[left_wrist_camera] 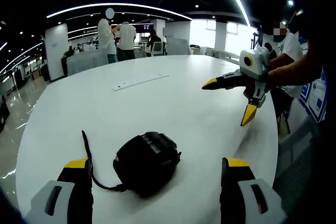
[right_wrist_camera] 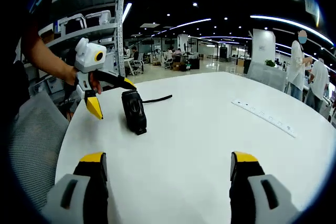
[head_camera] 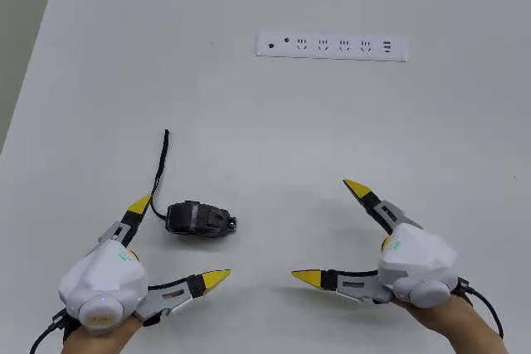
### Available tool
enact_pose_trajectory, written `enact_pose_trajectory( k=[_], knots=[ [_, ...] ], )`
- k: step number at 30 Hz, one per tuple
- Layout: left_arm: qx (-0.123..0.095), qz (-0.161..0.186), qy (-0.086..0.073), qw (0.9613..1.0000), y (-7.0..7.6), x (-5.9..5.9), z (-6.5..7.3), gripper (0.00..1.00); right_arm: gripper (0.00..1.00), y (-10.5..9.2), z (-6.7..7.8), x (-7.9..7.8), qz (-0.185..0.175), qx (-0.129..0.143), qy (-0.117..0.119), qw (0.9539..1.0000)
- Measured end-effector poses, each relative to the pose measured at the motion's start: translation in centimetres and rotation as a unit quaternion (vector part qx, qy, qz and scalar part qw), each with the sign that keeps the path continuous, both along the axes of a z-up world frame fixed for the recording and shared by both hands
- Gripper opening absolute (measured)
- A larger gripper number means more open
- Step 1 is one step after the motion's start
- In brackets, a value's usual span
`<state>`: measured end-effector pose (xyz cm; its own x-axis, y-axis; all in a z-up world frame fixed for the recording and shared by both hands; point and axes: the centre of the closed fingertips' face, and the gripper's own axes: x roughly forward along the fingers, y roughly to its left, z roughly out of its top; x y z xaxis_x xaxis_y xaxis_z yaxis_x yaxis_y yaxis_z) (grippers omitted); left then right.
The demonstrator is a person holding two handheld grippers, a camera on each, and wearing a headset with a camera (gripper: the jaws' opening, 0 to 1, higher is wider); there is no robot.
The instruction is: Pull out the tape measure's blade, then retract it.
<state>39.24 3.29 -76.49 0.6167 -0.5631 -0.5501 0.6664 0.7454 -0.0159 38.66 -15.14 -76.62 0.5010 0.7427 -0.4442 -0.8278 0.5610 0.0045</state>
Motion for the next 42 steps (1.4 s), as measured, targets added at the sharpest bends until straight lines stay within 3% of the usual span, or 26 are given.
enact_pose_trajectory(
  k=[10, 18, 24, 35, 42],
  knots=[
    [-0.003, -0.01, 0.001, 0.9999, 1.1, -1.6, 0.1, 1.0, 1.0, -1.9, 0.2, -2.1, -0.028, 0.016, 0.007, 0.9995],
    [-0.012, -0.003, 0.002, 0.9999, 1.7, -2.1, 0.2, 1.0, 1.0, -2.9, -0.1, -3.1, -0.04, 0.016, 0.007, 0.999],
    [-0.014, -0.012, -0.004, 0.9998, 2.5, -3.4, 0.1, 1.0, 1.0, -4.9, -0.6, -4.5, -0.072, 0.018, 0.014, 0.9971],
    [-0.011, -0.008, -0.022, 0.9997, 3.1, -3.5, 0.4, 1.0, 1.0, -5.3, -0.8, -5.3, -0.073, 0.015, 0.012, 0.9972],
    [-0.011, -0.01, -0.023, 0.9996, 3.5, -3.6, 0.2, 1.0, 1.0, -5.7, -0.6, -5.2, -0.08, 0.017, 0.011, 0.9966]
  ],
)
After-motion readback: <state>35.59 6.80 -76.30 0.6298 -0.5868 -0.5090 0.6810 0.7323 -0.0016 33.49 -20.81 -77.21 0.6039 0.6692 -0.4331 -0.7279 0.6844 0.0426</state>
